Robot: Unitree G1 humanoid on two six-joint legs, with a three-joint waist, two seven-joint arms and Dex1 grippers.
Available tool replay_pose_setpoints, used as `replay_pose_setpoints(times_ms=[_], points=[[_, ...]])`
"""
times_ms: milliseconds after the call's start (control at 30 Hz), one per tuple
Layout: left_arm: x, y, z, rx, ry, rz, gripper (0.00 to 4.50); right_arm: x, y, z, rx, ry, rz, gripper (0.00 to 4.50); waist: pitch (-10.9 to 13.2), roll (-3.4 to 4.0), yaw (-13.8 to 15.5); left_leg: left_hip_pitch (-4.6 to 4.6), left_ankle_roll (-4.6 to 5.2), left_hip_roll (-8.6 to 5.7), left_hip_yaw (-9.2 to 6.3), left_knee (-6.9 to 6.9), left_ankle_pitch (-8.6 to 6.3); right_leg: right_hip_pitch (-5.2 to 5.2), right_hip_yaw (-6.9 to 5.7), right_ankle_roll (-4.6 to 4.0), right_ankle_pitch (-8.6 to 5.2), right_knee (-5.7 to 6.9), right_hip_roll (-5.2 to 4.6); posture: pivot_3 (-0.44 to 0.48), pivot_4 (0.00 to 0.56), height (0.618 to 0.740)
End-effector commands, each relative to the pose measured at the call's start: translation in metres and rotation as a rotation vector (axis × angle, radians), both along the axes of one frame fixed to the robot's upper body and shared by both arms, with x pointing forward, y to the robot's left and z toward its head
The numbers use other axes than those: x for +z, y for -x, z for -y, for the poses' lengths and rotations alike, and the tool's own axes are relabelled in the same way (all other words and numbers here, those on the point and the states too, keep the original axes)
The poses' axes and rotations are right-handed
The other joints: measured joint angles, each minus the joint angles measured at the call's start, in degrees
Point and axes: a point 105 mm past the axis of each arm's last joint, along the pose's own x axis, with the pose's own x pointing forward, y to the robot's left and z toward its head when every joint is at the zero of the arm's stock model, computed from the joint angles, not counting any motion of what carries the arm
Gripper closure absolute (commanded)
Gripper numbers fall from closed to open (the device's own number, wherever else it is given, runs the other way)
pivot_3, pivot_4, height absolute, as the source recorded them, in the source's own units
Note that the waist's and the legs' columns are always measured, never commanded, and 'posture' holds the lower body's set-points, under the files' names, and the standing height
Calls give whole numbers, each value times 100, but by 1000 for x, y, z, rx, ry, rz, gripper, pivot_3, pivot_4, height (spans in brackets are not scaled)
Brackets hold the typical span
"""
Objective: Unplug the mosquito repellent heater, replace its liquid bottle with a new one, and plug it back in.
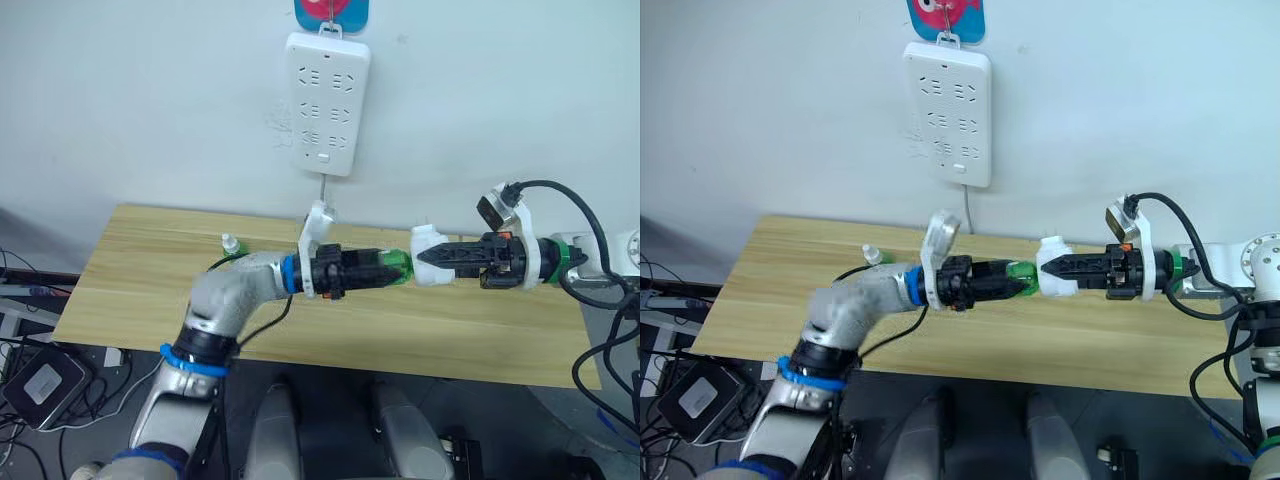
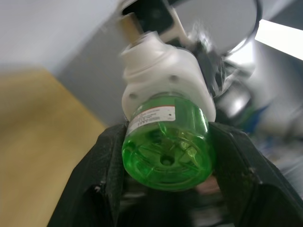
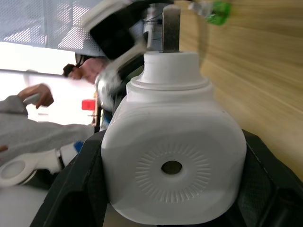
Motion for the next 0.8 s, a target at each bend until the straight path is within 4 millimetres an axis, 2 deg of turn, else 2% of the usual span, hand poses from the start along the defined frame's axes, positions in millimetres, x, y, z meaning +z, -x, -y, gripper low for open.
replay_pose_setpoints(times_ms=[33,100,133,267,333,400,467,533,600,667,800], points=[[4,-1,-9,-34,48,-191,2167,5,8,-1,53,5,22,1507,0,0,-3,2,0,-3,-6,5,0,9,-4,0,0,0,0,-38,278,740],[6,5,-8,-70,52,-197,1449,5,8,-1,57,2,22,1507,0,0,-5,1,0,-3,-10,5,0,11,-6,-7,4,1,-1,-38,278,740],[8,6,-7,-79,59,-198,1226,5,8,-1,59,1,22,1507,0,0,-5,1,-1,-3,-12,5,0,10,-7,-24,14,6,-1,-47,285,740],[12,-2,-7,-36,64,-211,42,5,6,1,53,8,30,1507,0,0,10,3,-2,-3,-22,7,1,14,-19,-27,16,12,-1,-47,285,740],[12,-2,-14,-2,23,-172,42,6,3,5,31,0,30,1507,0,0,9,3,-2,-4,-26,11,1,21,-22,-27,15,10,-1,-49,288,740],[3,-1,-23,65,-100,-43,42,6,-1,9,4,-1,28,1507,0,0,-18,4,-2,-4,-26,10,1,21,-23,-27,15,10,-1,-49,288,740],[-3,4,-31,118,-229,226,42,6,-9,15,-41,-3,26,1507,-1,1,-33,11,-3,-3,-27,4,1,24,-23,-28,16,10,-1,-49,288,740],[-8,14,-37,105,-326,615,42,9,-19,22,-96,-25,17,1507,-3,5,-40,14,-4,-1,-24,-3,1,24,-22,-31,15,8,-1,-55,291,740],[-13,23,-39,63,-348,1007,42,12,-28,28,-143,-40,15,1507,-5,9,-7,15,-4,-4,-19,-4,1,26,-18,-33,15,4,-5,-50,291,740],[-12,14,-38,160,-360,1337,42,14,-34,32,-172,-57,8,1507,-6,12,65,14,-4,-4,-10,-6,1,32,-15,-38,18,-25,-9,-46,293,740],[-8,-1,-30,314,-345,1781,42,15,-34,29,-156,-66,-2,1507,-6,11,176,8,-1,-5,5,-3,-1,34,3,-38,18,-44,-10,-44,292,740]])
